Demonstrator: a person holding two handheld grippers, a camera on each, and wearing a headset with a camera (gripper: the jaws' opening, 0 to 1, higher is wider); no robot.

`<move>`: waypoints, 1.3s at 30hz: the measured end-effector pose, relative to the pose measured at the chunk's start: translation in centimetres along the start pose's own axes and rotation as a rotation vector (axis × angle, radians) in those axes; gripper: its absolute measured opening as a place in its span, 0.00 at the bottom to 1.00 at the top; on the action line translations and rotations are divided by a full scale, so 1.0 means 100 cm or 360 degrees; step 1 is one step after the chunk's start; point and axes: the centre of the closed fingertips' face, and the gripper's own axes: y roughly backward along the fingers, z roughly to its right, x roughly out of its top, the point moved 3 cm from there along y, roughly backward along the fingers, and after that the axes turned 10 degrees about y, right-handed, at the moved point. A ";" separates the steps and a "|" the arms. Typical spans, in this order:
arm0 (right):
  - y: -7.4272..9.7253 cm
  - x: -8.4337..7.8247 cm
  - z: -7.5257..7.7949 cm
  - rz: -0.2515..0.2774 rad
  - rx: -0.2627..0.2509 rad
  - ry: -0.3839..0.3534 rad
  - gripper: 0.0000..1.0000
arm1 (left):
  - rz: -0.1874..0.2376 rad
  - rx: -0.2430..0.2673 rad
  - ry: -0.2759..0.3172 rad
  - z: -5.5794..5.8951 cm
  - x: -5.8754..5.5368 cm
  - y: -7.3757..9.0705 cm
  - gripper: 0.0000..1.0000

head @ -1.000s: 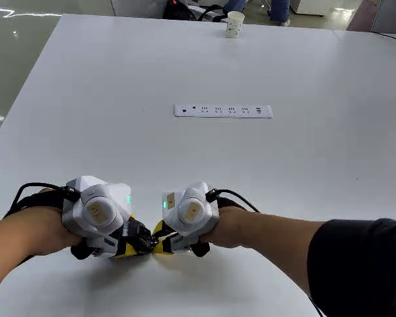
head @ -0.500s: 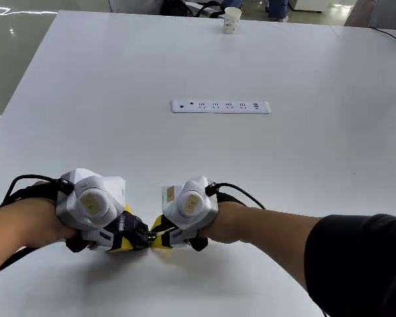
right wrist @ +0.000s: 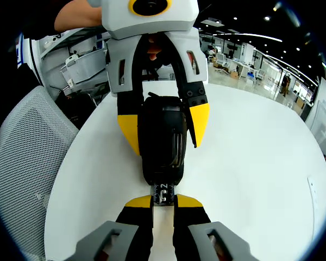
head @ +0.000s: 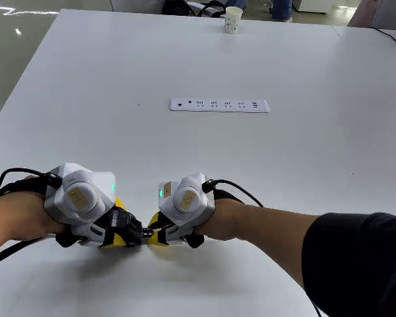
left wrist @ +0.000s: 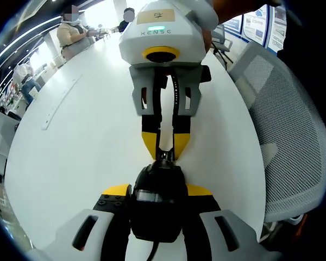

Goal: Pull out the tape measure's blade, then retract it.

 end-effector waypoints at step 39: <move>0.015 -0.016 -0.001 -0.0046 0.0015 -0.0074 0.10 | 0.0018 0.0011 0.0037 0.001 0.000 0.001 0.31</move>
